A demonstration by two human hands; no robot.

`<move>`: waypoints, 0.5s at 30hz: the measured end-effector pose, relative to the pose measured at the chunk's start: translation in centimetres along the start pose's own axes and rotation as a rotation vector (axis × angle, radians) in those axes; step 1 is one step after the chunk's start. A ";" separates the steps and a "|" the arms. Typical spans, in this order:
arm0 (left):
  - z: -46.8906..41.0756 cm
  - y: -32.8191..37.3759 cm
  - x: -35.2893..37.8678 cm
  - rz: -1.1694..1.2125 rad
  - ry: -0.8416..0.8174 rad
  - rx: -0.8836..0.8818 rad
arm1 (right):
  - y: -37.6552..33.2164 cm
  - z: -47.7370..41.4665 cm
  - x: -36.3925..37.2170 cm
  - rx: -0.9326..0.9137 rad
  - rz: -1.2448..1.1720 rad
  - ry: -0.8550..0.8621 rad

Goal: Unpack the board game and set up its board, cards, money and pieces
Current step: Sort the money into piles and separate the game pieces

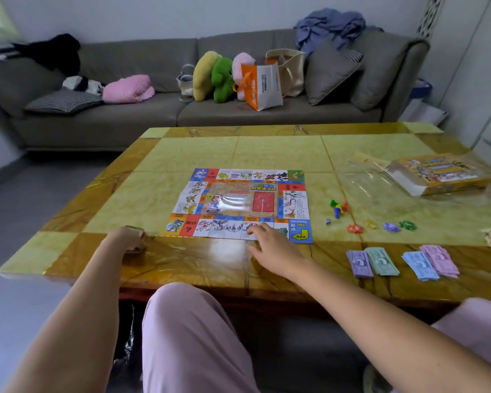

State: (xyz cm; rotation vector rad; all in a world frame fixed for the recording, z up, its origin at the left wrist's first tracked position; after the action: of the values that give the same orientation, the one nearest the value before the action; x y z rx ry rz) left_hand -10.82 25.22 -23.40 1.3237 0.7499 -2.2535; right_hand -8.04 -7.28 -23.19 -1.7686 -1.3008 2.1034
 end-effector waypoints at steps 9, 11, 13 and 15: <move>-1.1 -0.6 1.4 0.278 -0.024 0.006 | -0.9 0.2 -0.2 -0.002 -0.002 -0.013; -0.2 -0.1 1.6 0.448 -0.012 -0.005 | -1.2 0.3 -0.4 -0.017 -0.015 -0.008; 0.2 -0.2 1.8 0.580 0.038 -0.033 | -1.8 0.2 -0.5 -0.036 -0.044 -0.013; 1.2 0.0 1.3 0.772 0.097 -0.020 | -2.5 0.0 -0.8 -0.068 -0.070 -0.015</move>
State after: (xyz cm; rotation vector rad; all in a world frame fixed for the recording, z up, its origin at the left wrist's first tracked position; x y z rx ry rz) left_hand -12.19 24.31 -24.02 1.4036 0.2145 -1.5681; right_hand -8.83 -6.12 -20.93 -1.7092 -1.4323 2.0632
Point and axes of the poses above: each hand's wrist, its own z-axis away from the middle knuckle, its own x-axis out of the palm, y = z × x, the point moved 9 cm from there along -z, towards the middle knuckle, and after that the axes turned 15 degrees about -z, right-handed, at the moved point
